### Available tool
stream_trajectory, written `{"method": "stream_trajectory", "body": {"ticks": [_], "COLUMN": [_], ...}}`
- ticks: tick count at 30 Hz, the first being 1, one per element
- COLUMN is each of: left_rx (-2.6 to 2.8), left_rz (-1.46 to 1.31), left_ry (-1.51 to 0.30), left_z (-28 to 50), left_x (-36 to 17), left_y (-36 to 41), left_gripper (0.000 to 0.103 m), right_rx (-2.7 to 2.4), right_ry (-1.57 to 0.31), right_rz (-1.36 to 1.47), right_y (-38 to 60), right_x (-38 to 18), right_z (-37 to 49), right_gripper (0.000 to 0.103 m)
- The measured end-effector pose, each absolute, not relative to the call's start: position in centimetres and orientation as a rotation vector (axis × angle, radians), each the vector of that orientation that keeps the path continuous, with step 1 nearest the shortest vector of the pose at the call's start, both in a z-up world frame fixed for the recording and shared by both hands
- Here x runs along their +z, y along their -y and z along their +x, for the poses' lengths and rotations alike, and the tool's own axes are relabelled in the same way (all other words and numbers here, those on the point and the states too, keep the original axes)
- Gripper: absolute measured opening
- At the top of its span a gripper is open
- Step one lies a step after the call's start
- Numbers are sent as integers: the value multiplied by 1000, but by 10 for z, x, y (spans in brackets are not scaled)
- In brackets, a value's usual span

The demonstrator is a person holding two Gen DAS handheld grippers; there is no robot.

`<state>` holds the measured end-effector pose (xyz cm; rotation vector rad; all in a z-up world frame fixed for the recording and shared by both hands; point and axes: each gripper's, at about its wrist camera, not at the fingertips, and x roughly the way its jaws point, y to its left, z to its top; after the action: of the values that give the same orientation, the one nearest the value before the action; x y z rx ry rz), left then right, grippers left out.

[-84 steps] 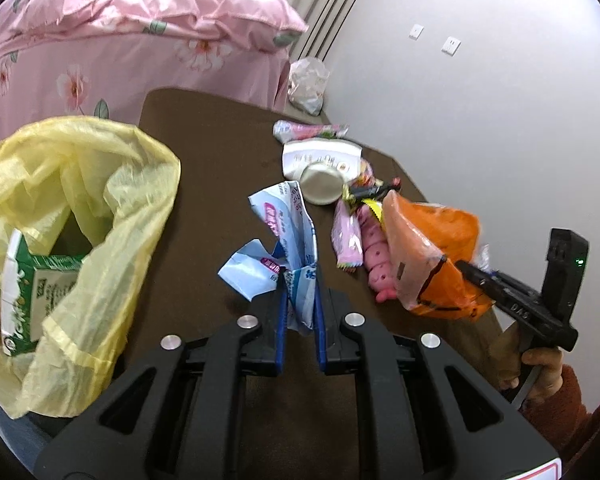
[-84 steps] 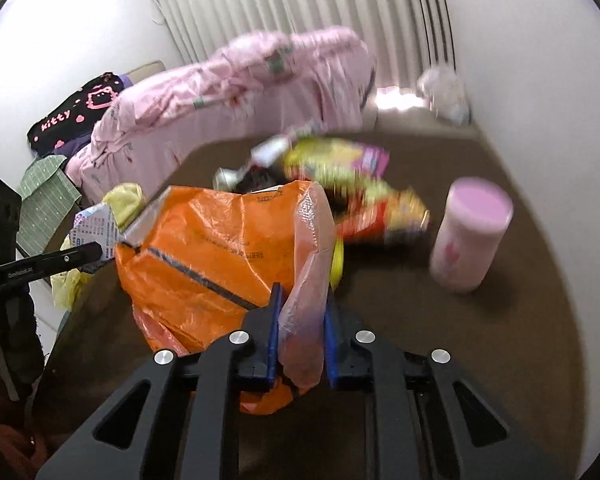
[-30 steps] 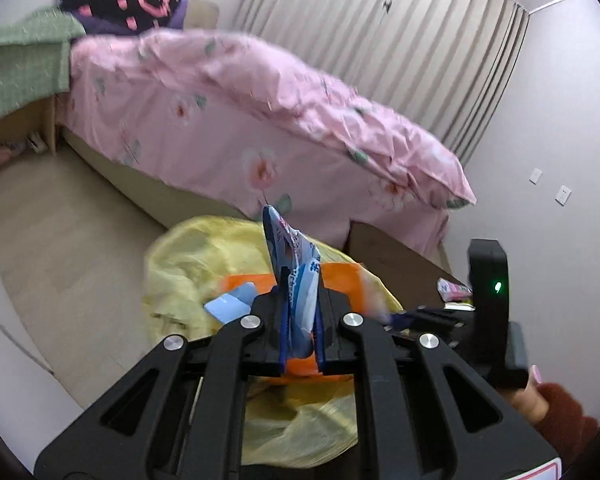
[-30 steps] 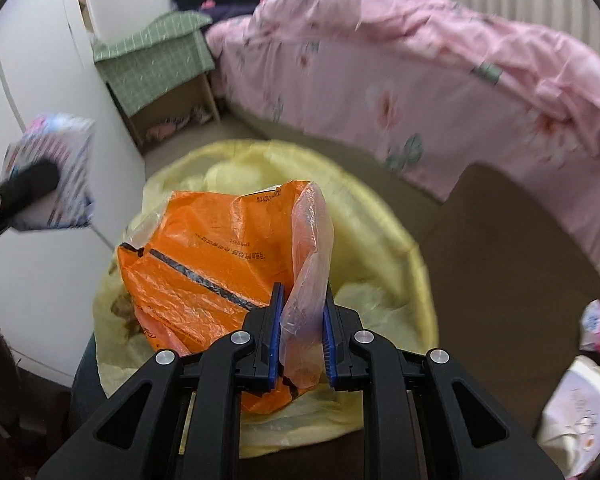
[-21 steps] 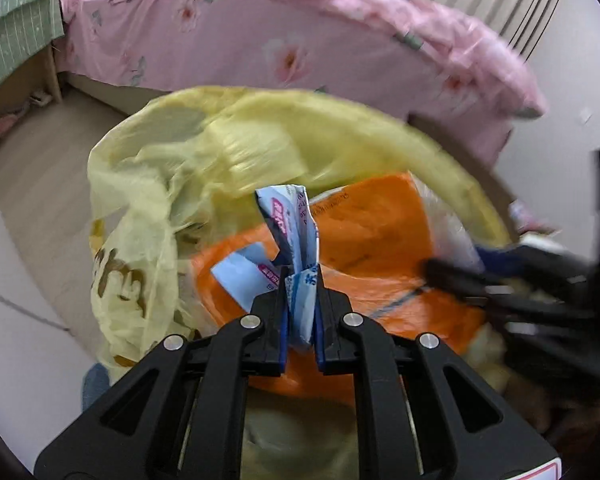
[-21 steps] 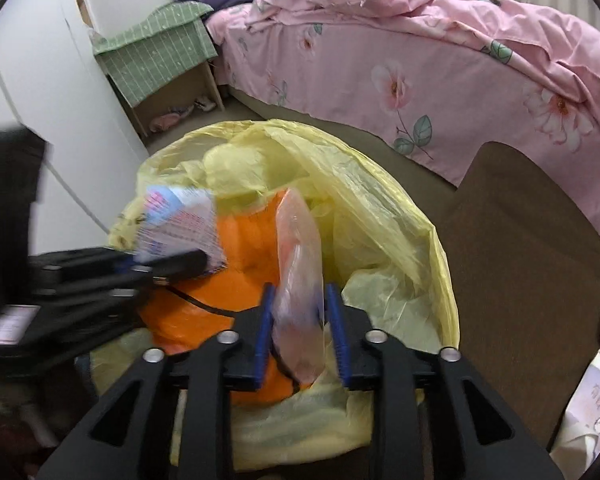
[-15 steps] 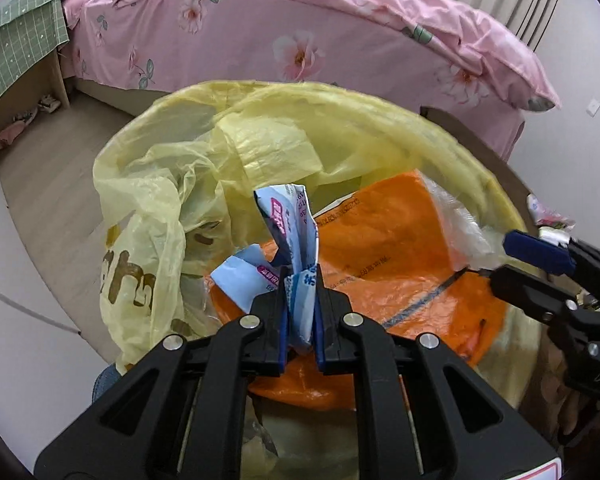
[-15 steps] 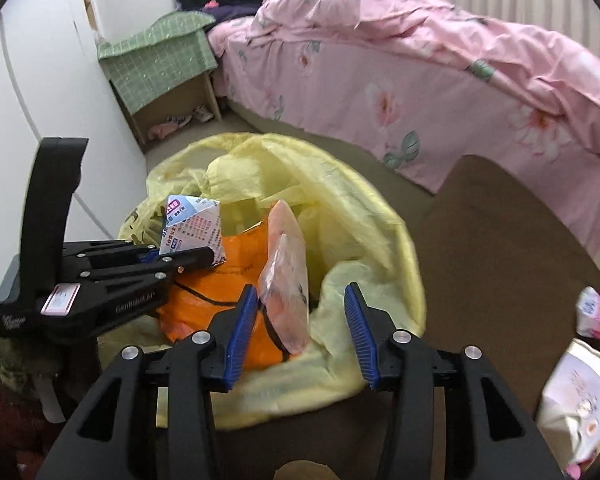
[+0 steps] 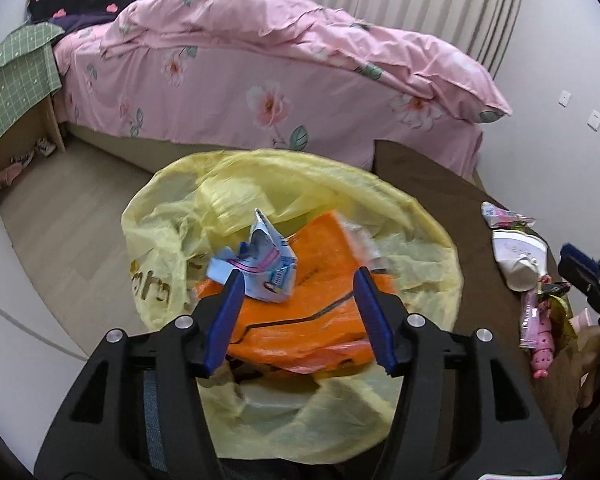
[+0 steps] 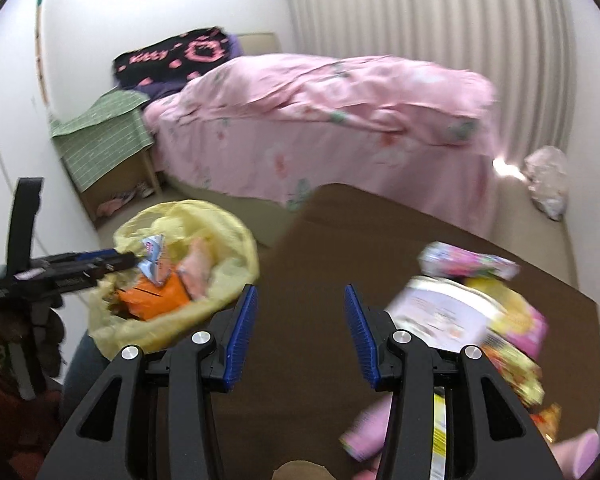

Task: Collect trash
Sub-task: 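Reach both tools back toward the snack wrappers on the table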

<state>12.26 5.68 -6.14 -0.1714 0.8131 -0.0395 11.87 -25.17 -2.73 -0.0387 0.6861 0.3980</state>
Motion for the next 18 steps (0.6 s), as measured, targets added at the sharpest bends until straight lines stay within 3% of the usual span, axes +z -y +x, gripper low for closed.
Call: {"method": "stream_trajectory", "body": {"ticks": [4,6,10,18], "left_rx": [-93,-155,-357,-640], "left_rz": [-144,-140,-126,-8], "left_ry": [-790,-782,-735,-727], "left_z": [123,126,139,199], "left_x": [-50,-46,-41,-46], "left_y": [-33,-17,33,140], "left_gripper": [57,57,71,72], "right_rx": [306,257,218,194], "right_ry": [-666,-653,-614,-657], "right_rz": [3,22,81,51], "right_y": [293,313,351,376], "right_x": [-30,-32,-36,-55], "right_z": [96,86,67,43], "right_gripper": [43,48,57,61]}}
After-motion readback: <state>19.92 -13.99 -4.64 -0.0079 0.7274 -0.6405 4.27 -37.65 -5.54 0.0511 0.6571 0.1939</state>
